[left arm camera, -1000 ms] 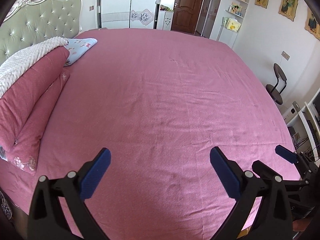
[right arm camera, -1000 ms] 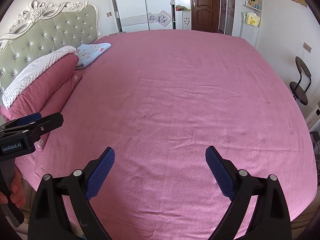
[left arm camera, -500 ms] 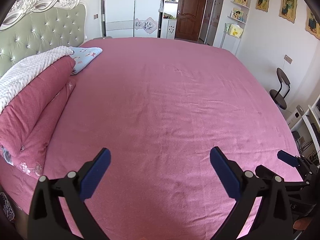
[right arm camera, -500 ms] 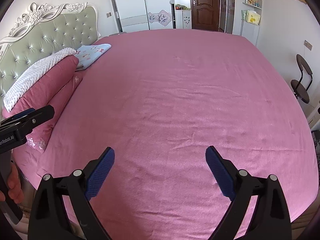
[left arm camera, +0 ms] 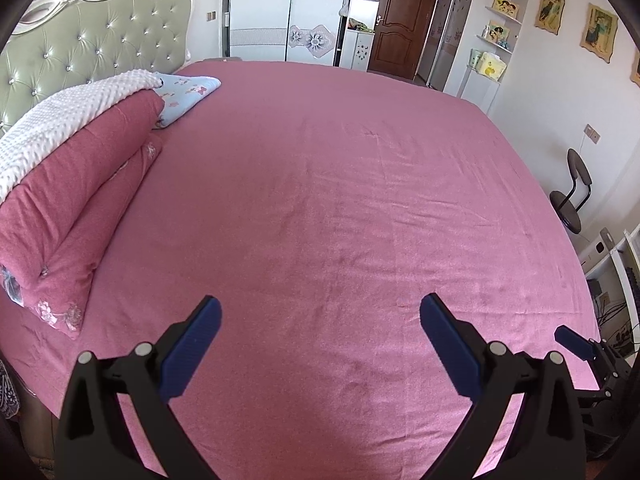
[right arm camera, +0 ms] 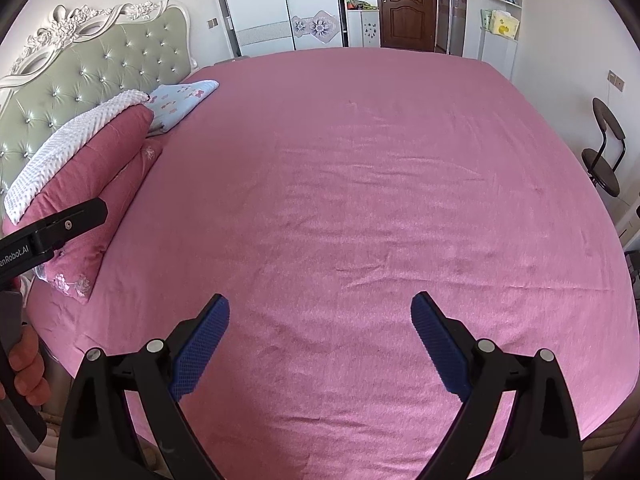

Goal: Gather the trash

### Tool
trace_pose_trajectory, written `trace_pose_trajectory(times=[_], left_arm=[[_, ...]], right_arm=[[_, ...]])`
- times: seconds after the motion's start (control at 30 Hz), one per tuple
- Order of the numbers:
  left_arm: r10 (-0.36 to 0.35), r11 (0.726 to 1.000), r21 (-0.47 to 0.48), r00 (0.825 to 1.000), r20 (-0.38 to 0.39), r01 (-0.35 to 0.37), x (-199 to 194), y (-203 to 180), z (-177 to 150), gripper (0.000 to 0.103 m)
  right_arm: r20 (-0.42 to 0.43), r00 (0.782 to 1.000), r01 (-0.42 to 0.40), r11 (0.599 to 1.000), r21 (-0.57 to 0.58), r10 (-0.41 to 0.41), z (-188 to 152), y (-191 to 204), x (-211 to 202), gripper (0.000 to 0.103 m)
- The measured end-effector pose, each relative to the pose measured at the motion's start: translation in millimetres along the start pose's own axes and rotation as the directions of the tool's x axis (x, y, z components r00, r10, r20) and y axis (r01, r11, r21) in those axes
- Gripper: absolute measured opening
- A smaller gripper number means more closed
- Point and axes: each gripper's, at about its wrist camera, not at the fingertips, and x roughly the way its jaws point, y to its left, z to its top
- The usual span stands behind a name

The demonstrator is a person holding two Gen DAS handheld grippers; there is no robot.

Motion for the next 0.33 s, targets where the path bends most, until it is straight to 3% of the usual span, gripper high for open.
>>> trace_pose_trajectory(times=[0.33], left_arm=[[-0.013,1.0,0.01,1.0,-0.021,0.014,6.7,0.3,7.8,0.099]], right_arm=[[-0.001,1.0,-0.002,1.0,0.007,0.002,4.1,-2.2,4.7,0.089]])
